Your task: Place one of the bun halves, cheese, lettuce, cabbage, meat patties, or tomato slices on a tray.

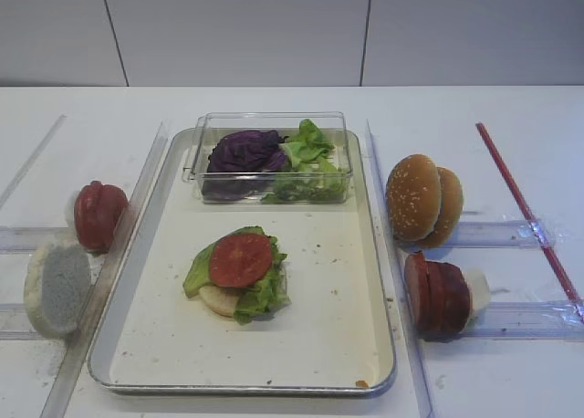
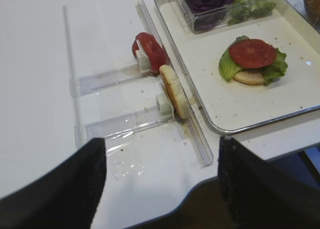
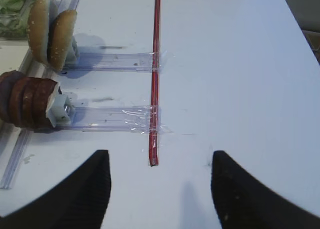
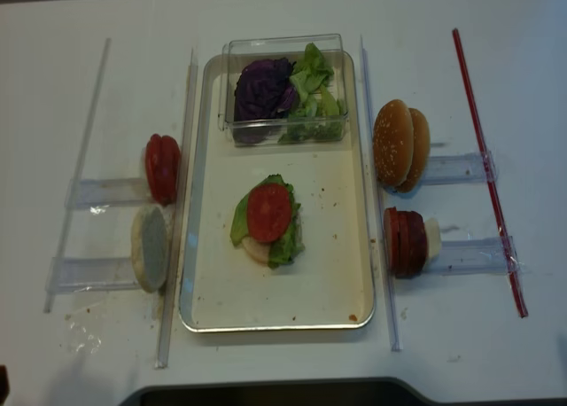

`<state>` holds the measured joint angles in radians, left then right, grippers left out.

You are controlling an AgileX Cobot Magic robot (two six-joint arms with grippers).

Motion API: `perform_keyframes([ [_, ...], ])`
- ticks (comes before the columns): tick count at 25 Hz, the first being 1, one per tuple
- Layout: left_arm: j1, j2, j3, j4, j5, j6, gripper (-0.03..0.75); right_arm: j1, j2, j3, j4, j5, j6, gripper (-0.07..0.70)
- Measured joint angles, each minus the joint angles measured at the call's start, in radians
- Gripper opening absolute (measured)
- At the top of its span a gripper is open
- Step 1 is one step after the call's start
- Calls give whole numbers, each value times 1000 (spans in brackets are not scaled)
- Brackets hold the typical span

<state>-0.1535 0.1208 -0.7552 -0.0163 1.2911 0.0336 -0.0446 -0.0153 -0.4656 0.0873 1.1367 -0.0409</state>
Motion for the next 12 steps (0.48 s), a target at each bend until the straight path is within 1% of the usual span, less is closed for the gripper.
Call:
perform_keyframes([
  [7,0,0,83,-19,-4,2,440,0,0,0,0,0,0,457],
  [12,0,0,142,-21,-23,2,440,0,0,0,0,0,0,457],
])
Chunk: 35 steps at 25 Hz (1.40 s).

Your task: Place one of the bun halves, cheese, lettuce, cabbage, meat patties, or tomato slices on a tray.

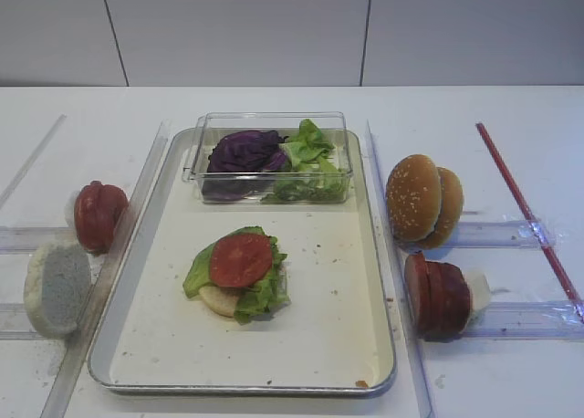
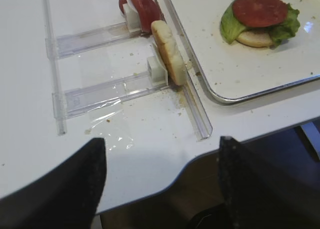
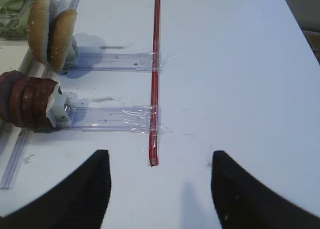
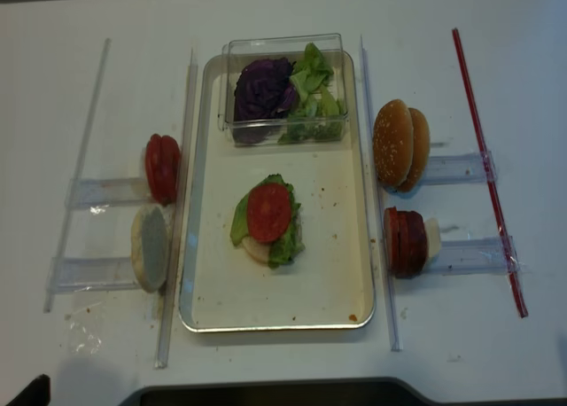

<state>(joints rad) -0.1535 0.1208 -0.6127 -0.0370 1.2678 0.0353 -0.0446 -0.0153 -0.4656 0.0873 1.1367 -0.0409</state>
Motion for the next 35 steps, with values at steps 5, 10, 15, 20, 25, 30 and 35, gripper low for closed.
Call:
perform_keyframes([
  [5,0,0,37,0,-32,0,440,0,0,0,0,0,0,457],
  [10,0,0,74,0,-79,0,440,0,0,0,0,0,0,457],
  [15,0,0,107,0,-113,2,440,0,0,0,0,0,0,457],
  [20,0,0,107,0,-115,2,440,0,0,0,0,0,0,457],
  [25,0,0,118,0,-109,4,440,0,0,0,0,0,0,457],
  [30,0,0,126,0,-100,6,440,0,0,0,0,0,0,457],
  [35,0,0,126,0,-98,6,440,0,0,0,0,0,0,457],
])
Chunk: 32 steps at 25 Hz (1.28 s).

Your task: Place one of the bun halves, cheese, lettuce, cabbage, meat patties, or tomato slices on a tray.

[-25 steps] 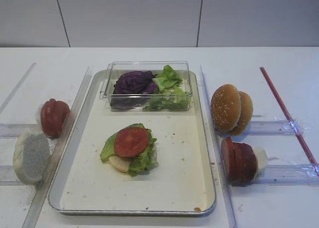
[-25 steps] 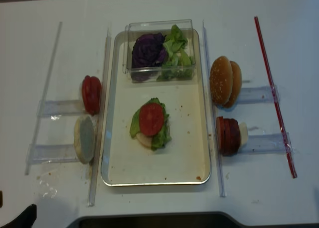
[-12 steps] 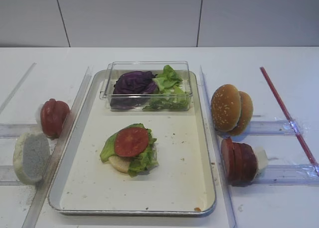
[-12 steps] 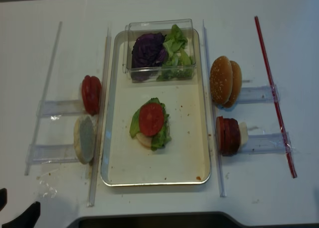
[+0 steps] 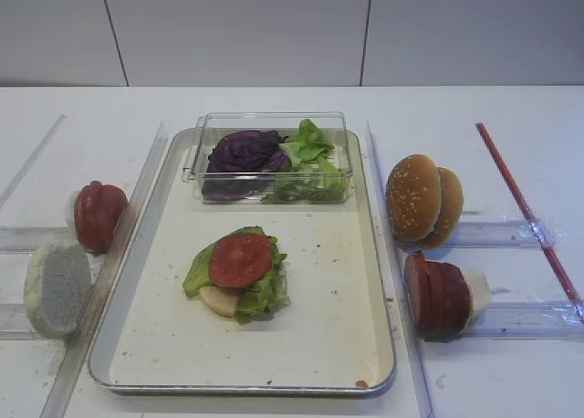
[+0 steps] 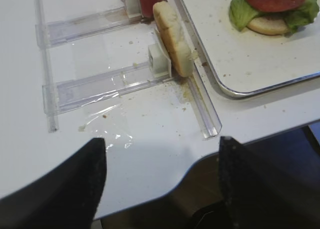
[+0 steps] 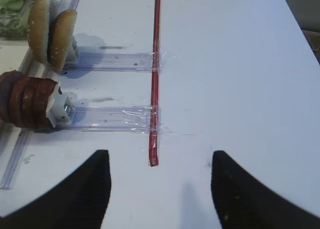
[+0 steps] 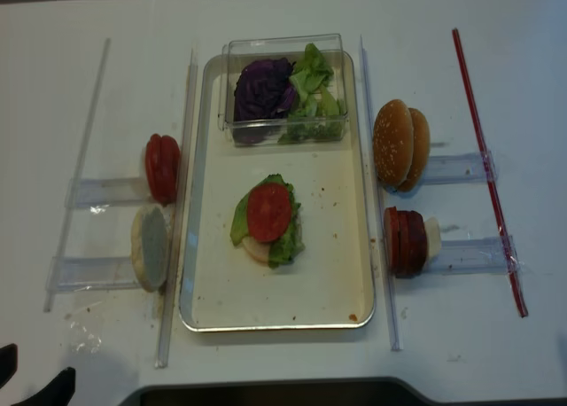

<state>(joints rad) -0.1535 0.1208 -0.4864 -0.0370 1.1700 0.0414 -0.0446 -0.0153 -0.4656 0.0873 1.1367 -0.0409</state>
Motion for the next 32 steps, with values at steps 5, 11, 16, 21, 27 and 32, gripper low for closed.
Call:
perform_keyframes([
  [5,0,0,0,0,0,0,440,0,0,0,0,0,0,457],
  [11,0,0,0,0,0,0,440,0,0,0,0,0,0,457],
  [16,0,0,0,0,0,-2,440,0,0,0,0,0,0,457],
  [21,10,-15,0,0,0,-2,440,0,0,0,0,0,0,457],
  [27,121,-132,0,0,7,-2,440,0,0,0,0,0,0,457],
  [32,175,-136,0,0,10,-2,440,0,0,0,0,0,0,457],
])
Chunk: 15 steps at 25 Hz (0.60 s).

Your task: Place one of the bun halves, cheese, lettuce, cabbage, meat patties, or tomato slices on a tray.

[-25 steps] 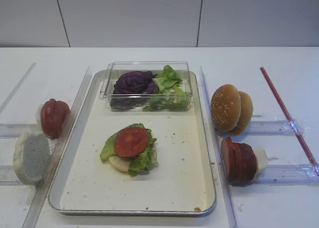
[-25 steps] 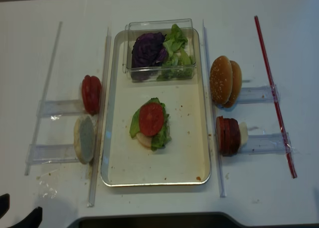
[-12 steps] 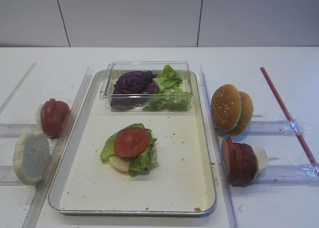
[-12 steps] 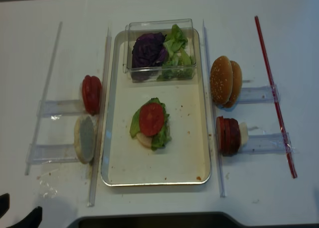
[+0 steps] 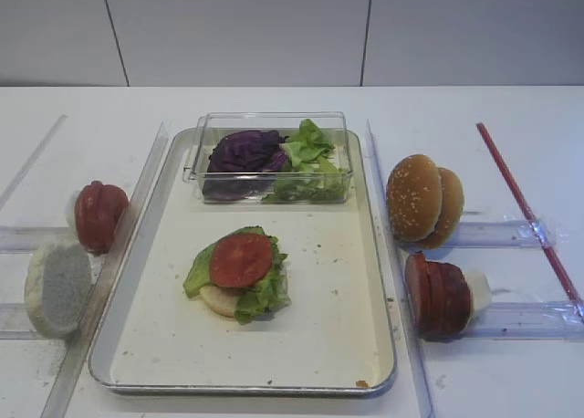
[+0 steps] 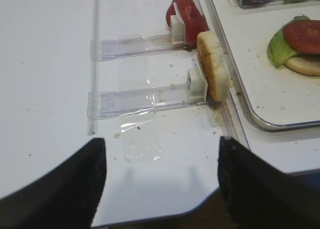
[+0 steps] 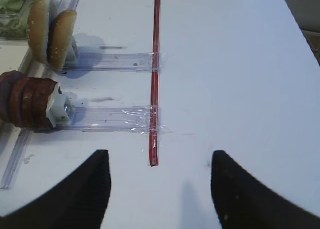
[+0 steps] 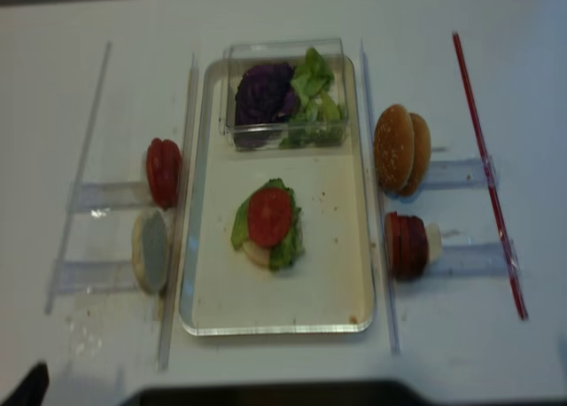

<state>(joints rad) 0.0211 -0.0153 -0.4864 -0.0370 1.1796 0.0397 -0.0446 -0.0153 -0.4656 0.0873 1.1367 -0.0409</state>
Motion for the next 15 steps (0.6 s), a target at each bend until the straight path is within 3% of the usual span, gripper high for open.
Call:
perform_keyframes([
  [15,1,0,0,0,0,0,440,0,0,0,0,0,0,457],
])
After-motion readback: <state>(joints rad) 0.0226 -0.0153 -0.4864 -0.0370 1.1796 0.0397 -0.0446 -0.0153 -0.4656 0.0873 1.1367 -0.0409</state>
